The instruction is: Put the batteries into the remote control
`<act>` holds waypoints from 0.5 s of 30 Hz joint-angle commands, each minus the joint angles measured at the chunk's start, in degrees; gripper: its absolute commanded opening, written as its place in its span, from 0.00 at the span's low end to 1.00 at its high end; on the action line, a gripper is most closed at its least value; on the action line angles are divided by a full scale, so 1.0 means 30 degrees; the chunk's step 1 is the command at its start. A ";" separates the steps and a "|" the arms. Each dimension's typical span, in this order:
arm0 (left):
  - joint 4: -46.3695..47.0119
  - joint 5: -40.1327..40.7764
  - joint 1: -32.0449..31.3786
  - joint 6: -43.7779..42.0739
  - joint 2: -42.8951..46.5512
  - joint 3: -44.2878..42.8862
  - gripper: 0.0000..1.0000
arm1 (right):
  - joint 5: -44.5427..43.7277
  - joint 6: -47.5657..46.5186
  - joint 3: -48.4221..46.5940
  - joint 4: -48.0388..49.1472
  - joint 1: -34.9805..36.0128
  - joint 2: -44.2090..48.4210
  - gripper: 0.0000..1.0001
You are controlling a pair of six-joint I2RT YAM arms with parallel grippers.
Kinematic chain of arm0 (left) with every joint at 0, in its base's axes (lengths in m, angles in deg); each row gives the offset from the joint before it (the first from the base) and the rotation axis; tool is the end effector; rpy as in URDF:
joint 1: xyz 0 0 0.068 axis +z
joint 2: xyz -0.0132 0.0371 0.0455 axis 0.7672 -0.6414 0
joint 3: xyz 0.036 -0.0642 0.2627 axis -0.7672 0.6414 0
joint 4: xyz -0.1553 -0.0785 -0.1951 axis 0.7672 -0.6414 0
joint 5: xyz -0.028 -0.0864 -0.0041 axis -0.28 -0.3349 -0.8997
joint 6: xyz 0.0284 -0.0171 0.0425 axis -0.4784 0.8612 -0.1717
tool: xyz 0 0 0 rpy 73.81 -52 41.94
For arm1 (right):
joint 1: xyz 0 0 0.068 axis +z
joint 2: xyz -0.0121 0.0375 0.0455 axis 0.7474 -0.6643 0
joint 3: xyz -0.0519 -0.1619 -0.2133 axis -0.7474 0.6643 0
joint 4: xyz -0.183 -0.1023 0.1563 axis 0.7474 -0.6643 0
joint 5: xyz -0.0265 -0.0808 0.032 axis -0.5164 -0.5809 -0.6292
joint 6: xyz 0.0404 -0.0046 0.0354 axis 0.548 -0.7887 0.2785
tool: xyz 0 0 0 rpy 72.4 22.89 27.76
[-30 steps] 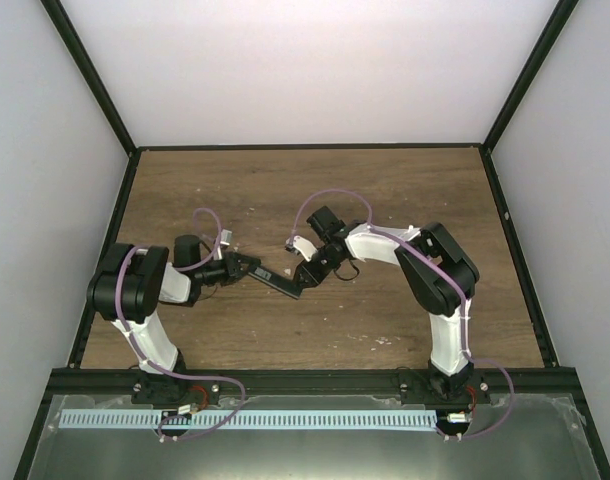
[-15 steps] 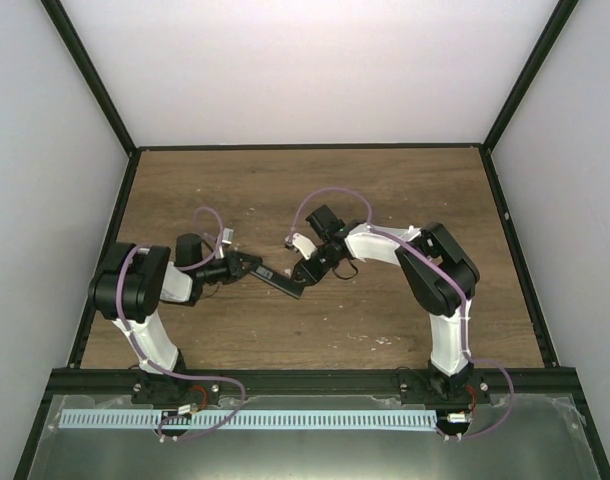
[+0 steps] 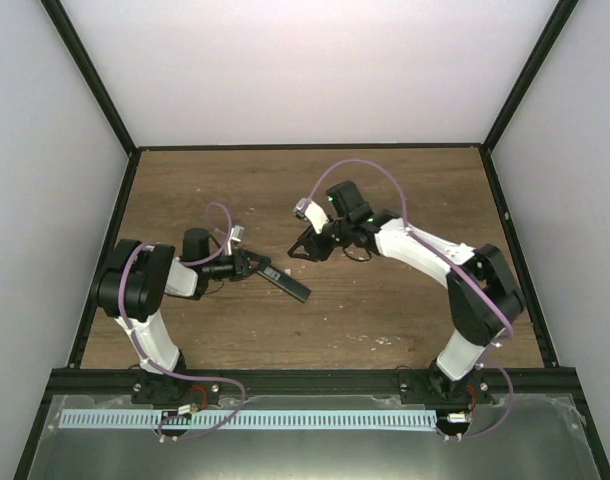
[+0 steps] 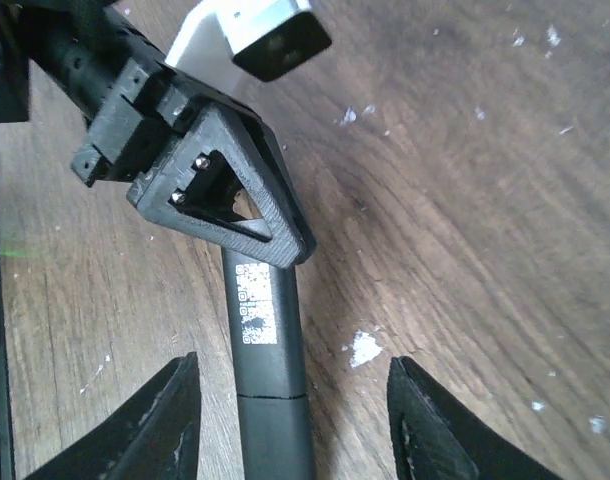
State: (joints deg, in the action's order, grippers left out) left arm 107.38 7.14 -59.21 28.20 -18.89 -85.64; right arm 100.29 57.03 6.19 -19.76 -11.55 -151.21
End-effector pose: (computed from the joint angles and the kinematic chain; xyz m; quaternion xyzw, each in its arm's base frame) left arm 0.2663 -0.0739 0.0983 0.0245 0.7951 -0.5727 0.1981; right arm 0.2819 0.2343 0.2294 -0.4305 0.7957 0.3300 0.2696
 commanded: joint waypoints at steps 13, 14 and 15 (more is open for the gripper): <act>0.4934 -0.4235 -0.1275 0.2622 0.1045 -0.0906 0.00 | 0.5710 -0.1432 0.1989 -0.3319 -0.1229 0.1342 0.48; 0.5619 -0.4389 -0.1379 0.3157 0.0926 -0.0899 0.00 | 0.5797 -0.1484 0.1978 -0.3370 -0.1228 0.1237 0.48; 0.6433 -0.4548 -0.1450 0.3678 0.0801 -0.0905 0.00 | 0.5958 -0.1502 0.1929 -0.3443 -0.1206 0.1107 0.48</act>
State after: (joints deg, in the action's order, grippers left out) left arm 115.12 -2.26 -62.64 33.18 -16.07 -87.58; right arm 113.76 53.71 12.29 -28.89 -15.44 -147.93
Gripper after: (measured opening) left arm 0.150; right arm 0.480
